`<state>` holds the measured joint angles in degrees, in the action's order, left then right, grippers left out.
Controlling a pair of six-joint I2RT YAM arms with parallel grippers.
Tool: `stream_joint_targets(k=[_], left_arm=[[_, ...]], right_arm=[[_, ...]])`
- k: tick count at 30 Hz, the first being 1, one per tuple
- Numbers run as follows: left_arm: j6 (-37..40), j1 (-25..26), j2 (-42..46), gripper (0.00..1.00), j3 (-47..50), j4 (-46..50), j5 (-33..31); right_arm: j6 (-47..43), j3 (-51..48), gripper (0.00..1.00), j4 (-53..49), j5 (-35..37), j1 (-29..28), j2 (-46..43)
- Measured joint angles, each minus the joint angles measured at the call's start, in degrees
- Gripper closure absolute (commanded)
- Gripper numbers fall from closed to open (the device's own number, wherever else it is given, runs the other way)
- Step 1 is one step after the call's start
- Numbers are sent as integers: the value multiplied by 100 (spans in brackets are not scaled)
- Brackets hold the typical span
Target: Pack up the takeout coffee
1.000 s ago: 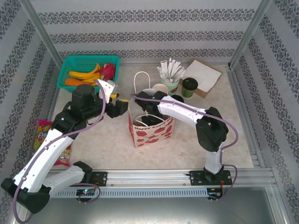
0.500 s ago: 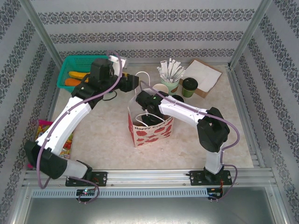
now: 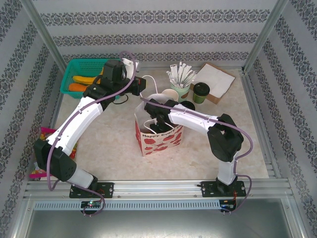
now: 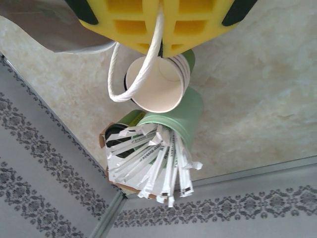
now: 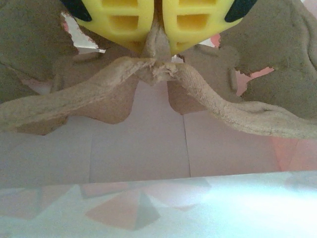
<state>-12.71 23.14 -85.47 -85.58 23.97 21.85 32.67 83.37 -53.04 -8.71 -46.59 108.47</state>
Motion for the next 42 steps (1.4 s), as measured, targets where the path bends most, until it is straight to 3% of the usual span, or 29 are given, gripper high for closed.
stream_joint_targets(k=[8,19,23,26,30,38,42], left_arm=[[-262,0,363,100,319,-87,-269],[-323,0,363,100,337,-205,-249],[-319,0,363,100,409,-295,-238],[-319,0,361,100,426,-304,-219],[-319,0,361,100,426,-304,-190],[-295,0,356,100,426,-299,-173],[-275,0,356,100,424,-299,-170]], right_arm=[[39,-52,89,131,-31,-2,144],[-39,-48,35,83,46,-7,210],[-142,72,30,-31,57,-7,-22],[-251,127,31,-55,61,-17,-356],[-446,127,45,-98,116,-17,-601],[-643,-83,97,-114,114,-15,-402],[-680,-111,100,-83,72,-15,-210]])
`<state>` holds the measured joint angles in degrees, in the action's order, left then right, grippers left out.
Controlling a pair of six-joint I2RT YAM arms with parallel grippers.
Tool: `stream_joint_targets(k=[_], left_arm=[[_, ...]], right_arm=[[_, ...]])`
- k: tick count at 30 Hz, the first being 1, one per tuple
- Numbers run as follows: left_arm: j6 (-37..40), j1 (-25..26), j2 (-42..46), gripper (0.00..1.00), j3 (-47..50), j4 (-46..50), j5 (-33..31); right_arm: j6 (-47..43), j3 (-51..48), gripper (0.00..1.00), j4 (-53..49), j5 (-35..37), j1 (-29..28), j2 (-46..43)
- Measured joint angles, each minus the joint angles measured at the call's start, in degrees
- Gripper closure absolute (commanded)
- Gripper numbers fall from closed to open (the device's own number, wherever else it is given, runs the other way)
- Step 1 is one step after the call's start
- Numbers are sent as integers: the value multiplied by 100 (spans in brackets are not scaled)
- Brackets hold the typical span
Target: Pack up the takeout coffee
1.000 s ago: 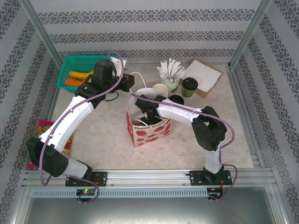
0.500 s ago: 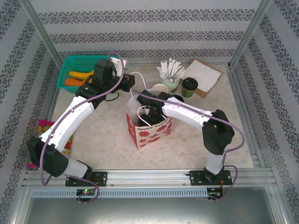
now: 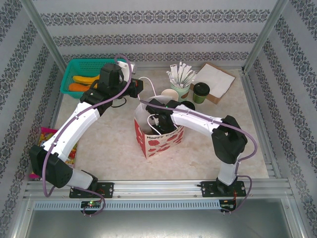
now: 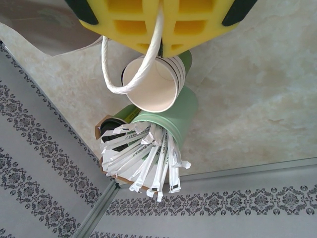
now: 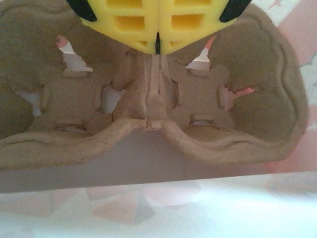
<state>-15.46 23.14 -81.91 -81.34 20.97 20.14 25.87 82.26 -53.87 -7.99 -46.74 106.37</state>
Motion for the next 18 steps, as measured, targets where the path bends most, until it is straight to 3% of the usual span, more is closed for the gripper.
stream_joint_targets(k=[18], left_arm=[[22,0,-103,100,-61,0,96]], right_arm=[[136,37,100,-9,2,0,688]])
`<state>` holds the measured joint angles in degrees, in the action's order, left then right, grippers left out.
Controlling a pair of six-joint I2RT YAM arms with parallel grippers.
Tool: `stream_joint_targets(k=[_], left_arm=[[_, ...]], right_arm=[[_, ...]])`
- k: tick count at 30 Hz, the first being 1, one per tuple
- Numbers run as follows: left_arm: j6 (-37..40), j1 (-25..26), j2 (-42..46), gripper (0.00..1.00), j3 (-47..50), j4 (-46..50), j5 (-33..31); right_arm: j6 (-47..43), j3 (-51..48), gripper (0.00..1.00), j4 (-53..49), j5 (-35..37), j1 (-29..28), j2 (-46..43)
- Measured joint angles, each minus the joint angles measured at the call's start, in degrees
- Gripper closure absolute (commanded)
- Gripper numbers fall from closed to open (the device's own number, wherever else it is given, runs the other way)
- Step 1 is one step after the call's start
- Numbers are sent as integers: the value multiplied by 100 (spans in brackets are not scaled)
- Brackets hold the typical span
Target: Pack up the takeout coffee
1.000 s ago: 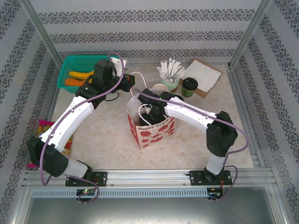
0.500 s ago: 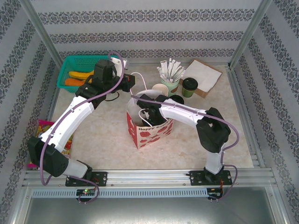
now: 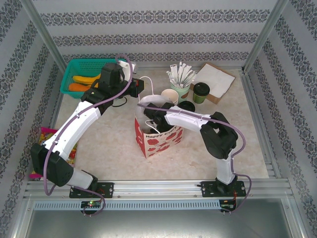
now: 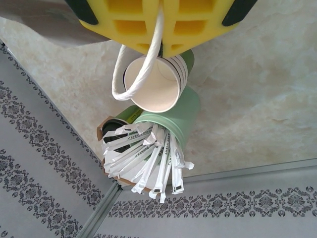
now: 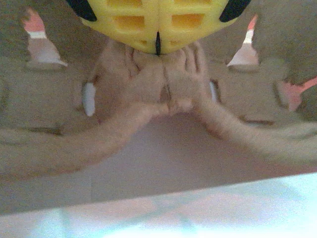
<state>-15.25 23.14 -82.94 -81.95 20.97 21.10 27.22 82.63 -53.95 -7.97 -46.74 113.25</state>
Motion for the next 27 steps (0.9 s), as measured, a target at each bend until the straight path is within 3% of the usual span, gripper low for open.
stream_joint_targets(k=[5,11,27], left_arm=[[20,0,-33,100,-4,0,87],[74,0,-37,100,-24,0,133],[221,0,-37,100,-46,55,105]], right_arm=[[7,15,85,42,2,-2,61],[2,216,76,-48,22,4,-68],[-42,203,53,501,-553,216,-1777]])
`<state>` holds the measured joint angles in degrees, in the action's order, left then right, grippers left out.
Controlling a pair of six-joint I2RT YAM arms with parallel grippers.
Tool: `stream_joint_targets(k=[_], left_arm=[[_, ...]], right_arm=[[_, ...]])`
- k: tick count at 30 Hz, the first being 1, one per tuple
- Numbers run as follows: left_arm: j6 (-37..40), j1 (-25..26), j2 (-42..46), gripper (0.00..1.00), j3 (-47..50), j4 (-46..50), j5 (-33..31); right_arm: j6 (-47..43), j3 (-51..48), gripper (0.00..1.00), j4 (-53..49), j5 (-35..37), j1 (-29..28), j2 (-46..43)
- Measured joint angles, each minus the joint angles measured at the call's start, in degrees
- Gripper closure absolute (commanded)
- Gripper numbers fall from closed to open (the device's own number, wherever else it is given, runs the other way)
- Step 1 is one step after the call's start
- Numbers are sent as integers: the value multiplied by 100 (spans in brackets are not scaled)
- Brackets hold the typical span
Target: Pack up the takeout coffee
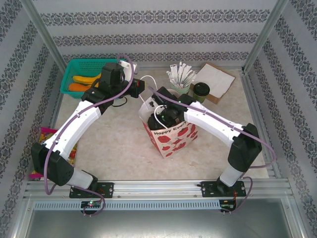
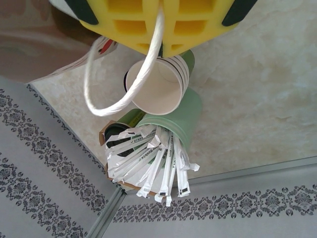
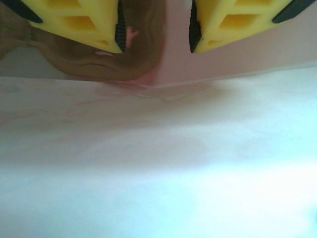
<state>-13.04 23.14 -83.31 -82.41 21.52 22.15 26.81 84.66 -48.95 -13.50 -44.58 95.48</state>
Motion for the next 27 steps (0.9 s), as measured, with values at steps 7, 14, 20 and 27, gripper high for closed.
stream_joint_targets(k=[7,14,20,27], left_arm=[[76,0,0,100,0,7,81],[90,0,-26,100,-44,225,42],[195,0,-111,100,-46,308,455],[341,-2,-214,100,-66,415,546]], right_arm=[[-68,-166,42,479,-131,20,-98],[-302,-387,2,1152,-424,17,-273],[-627,-719,2,1805,-343,-57,-723],[-1408,-925,2,2680,85,-133,-1102]])
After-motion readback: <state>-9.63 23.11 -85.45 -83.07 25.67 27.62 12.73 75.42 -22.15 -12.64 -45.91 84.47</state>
